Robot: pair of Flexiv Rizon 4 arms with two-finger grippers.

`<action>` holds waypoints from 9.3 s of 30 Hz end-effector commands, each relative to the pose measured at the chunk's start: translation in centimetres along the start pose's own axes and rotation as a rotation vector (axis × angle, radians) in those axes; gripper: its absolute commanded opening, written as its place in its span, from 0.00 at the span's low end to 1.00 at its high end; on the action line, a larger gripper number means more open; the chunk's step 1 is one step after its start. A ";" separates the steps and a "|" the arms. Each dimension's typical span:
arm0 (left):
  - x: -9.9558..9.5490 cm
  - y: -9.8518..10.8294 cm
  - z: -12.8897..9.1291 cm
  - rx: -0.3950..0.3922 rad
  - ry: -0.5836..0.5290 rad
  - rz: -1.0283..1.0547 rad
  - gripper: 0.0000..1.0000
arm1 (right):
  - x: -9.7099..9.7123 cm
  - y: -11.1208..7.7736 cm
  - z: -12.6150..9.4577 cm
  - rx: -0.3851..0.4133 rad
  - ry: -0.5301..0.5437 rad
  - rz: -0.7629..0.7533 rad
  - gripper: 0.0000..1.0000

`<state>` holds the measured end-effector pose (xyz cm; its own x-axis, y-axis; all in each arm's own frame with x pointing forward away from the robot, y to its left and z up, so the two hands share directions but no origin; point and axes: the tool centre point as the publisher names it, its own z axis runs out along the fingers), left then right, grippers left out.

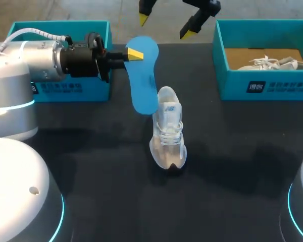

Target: Take the shoe out of the shoebox, open the shoe tongue, remove and reinsert the insole, then place the shoe into the shoebox

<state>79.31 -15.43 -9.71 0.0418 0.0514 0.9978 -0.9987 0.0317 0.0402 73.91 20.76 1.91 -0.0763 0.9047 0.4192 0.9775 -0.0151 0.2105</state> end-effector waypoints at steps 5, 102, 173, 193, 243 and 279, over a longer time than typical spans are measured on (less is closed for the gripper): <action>-0.1 -0.1 0.0 -0.002 -0.001 0.000 0.00 | 1.7 0.6 1.8 0.001 -0.252 0.057 1.00; -0.1 -0.1 0.0 -0.002 -0.001 0.000 0.00 | 2.8 0.8 4.4 -0.022 -0.122 0.039 1.00; -0.1 -0.1 0.0 -0.002 -0.001 0.000 0.00 | -10.3 2.1 6.3 0.011 0.982 0.053 1.00; -0.1 -0.1 0.0 -0.002 -0.001 0.000 0.00 | -10.5 1.9 6.5 0.017 0.942 0.074 1.00; 4.1 -2.0 -1.5 0.026 -0.159 1.568 0.00 | -10.5 1.9 6.5 0.017 0.942 0.074 1.00; 1.3 -4.4 -0.1 -0.029 0.070 2.483 0.00 | -10.5 1.9 6.5 0.017 0.942 0.074 1.00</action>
<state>83.24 -15.13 -7.74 -0.9156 0.0075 -0.4021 0.4015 -0.0394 -0.9150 77.81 13.83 -7.80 -0.1354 0.1834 0.9737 0.9883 -0.0449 0.1459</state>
